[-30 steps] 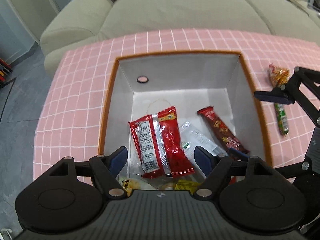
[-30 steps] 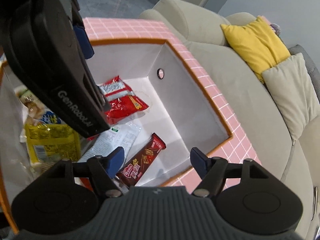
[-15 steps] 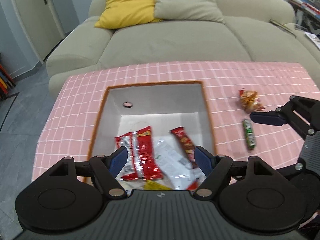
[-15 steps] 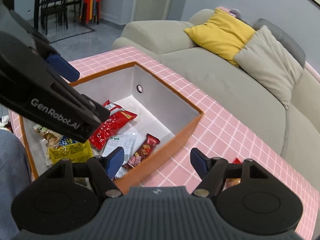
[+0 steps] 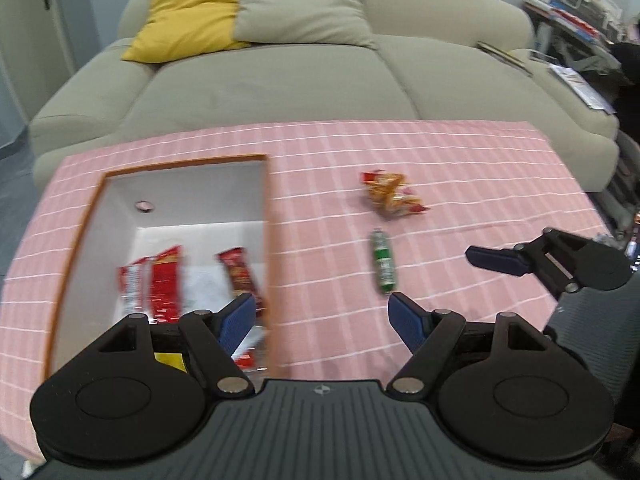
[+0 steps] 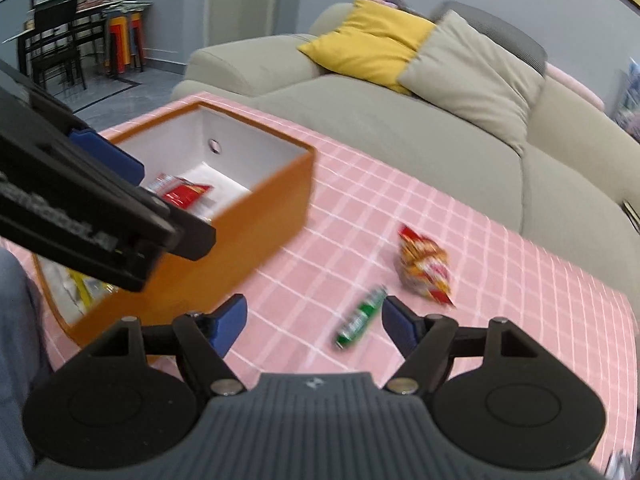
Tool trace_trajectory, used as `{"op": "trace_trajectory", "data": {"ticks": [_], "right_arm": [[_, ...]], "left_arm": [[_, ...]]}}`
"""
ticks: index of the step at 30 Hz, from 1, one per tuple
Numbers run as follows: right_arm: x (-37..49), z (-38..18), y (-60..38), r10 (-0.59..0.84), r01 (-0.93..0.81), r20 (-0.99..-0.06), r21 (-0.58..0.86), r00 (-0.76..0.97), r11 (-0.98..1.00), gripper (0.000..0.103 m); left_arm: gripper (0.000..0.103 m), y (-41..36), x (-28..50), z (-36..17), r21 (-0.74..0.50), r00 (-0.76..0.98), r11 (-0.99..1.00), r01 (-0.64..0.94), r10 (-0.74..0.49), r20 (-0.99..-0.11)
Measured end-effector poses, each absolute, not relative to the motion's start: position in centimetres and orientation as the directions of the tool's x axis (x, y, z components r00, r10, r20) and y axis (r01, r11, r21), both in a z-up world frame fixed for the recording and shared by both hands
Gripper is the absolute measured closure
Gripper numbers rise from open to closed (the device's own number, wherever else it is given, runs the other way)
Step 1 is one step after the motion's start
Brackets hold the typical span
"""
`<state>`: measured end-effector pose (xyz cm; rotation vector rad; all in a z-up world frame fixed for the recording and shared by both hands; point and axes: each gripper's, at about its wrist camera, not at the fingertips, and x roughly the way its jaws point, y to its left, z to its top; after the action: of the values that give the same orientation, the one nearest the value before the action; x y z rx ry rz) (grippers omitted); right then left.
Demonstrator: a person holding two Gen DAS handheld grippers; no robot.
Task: Organize snacks
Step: 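Open both tools and withdraw them from the box toward the remaining snacks, then grasp the green sausage stick with the left tool while the right tool grasps the Mimi bag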
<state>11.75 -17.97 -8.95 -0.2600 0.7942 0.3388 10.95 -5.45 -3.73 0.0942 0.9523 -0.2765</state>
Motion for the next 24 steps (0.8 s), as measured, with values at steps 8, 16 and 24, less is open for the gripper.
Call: {"op": "trace_trajectory", "data": {"ticks": [8,16,24], "right_arm": [[11.4,-11.9,-23.4,0.135,-0.279,-0.746,-0.070,0.652,0.958,0.031],[12.9,-14.0,-26.1,0.111,-0.258,-0.743,-0.085,0.660,0.962,0.031],[15.4,-15.2,-27.5,0.136,-0.292,-0.736,-0.086,0.663,0.953,0.031]], "left_arm": [[0.014,-8.6,11.5,-6.0,-0.109,0.526,0.955,0.276,-0.244,-0.815],[0.019,-10.8,13.8,-8.3,-0.094,0.506,0.963,0.253,-0.215,-0.835],[0.026,-13.1,17.6,-11.4,-0.094,0.442,0.967,0.238,-0.194,-0.876]]}}
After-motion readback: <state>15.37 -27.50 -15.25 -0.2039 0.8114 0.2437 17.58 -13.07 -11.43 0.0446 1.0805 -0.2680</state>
